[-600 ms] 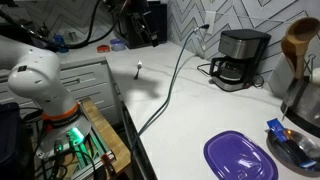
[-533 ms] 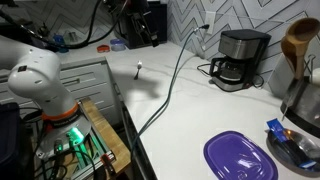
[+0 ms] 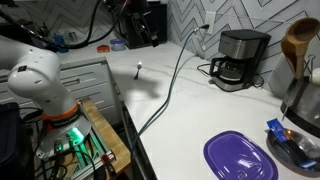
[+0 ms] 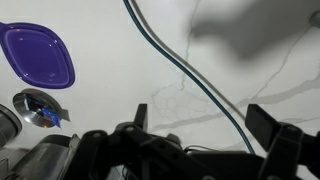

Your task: Move the coffeepot to the right side of the counter

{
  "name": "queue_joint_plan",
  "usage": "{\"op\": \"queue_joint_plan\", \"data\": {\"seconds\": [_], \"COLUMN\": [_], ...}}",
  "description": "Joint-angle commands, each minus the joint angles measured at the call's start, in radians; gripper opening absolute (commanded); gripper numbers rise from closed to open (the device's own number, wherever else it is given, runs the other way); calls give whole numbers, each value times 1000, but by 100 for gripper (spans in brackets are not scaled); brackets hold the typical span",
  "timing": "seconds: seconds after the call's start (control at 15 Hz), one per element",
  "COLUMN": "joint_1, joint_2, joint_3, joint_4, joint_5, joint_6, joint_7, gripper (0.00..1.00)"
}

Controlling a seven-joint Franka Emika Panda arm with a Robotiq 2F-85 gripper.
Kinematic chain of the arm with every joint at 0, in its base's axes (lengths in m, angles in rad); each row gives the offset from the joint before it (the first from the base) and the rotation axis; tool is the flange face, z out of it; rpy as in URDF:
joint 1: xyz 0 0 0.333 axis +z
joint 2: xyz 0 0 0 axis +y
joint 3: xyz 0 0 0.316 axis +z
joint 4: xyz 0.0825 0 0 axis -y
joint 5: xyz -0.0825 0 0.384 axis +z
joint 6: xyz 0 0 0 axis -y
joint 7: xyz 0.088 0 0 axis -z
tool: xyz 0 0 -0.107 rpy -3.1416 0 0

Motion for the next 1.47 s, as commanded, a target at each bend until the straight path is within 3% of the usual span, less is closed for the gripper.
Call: {"op": "queue_joint_plan", "data": {"seconds": [0.0,0.4,0.67,1.13,1.4], "joint_1": [3,-14,-21,-60,-72], "joint_2": [40,237,367,552,646], "joint_3": [4,40,65,108,94], "joint_4": [29,126,169,214,248], "joint_5": [8,55,54,-50,-106], "joint_6": [-2,122,266,527,636], "joint_7": [48,295,431,586,635], "gripper": [100,100,100,100,100]}}
